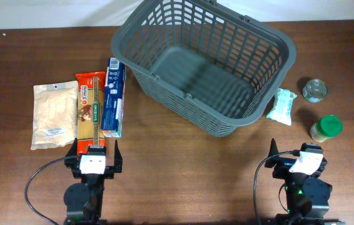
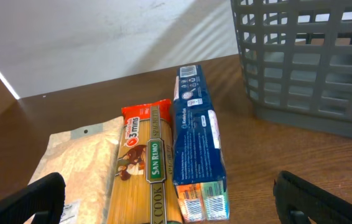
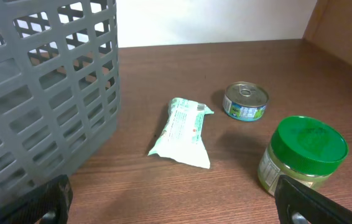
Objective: Pack container
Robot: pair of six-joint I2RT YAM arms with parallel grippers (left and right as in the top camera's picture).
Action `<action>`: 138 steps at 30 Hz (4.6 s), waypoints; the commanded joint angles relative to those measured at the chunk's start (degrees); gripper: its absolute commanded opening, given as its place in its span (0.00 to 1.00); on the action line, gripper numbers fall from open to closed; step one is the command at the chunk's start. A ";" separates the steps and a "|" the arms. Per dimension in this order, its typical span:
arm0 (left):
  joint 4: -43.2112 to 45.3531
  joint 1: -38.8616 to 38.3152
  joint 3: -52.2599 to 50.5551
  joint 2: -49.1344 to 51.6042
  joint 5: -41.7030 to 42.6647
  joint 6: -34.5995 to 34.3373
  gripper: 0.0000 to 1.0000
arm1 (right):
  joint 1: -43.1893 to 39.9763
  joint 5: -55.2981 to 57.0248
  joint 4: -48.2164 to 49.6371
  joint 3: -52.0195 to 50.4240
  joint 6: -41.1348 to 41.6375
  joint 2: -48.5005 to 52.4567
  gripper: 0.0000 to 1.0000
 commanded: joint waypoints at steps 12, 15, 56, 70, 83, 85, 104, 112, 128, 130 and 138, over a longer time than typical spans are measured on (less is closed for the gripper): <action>0.22 0.20 -0.09 -0.33 4.92 -2.60 0.99 | 0.46 -9.70 0.17 -0.42 1.88 -0.59 0.99; 0.90 0.20 0.00 -0.33 9.68 -6.27 0.99 | 0.46 -13.09 1.62 -0.39 5.70 -0.61 0.99; -40.28 0.20 86.33 55.15 5.90 -2.47 0.99 | 0.46 -22.34 -58.25 105.33 2.14 63.23 0.99; -44.44 2.97 88.39 61.24 5.99 -4.63 0.99 | 0.42 -18.34 -59.95 106.86 9.53 74.95 1.00; -63.80 5.77 115.73 86.29 13.79 6.80 1.00 | -3.37 -17.94 -63.25 109.04 17.51 82.58 0.95; -64.41 5.77 120.85 89.53 13.86 6.99 1.00 | -3.23 -17.92 -64.35 109.04 17.49 82.64 0.93; -59.93 -1.90 128.02 102.44 17.49 12.76 0.94 | 1.90 -19.45 -66.58 108.28 19.74 86.58 0.89; -57.79 -4.07 128.02 104.61 9.14 12.61 0.96 | 5.09 -19.43 -67.08 108.24 20.48 91.25 0.88; -57.81 -4.83 128.02 112.34 11.61 11.41 0.94 | 6.62 -18.38 -67.04 108.04 20.48 96.21 0.84; -57.81 -5.09 128.02 112.59 11.67 11.43 0.93 | 6.62 -18.34 -66.93 107.97 20.48 96.37 0.82; -56.72 -5.49 128.02 112.63 12.04 11.41 0.93 | 6.62 -18.34 -65.92 107.97 20.48 96.80 0.68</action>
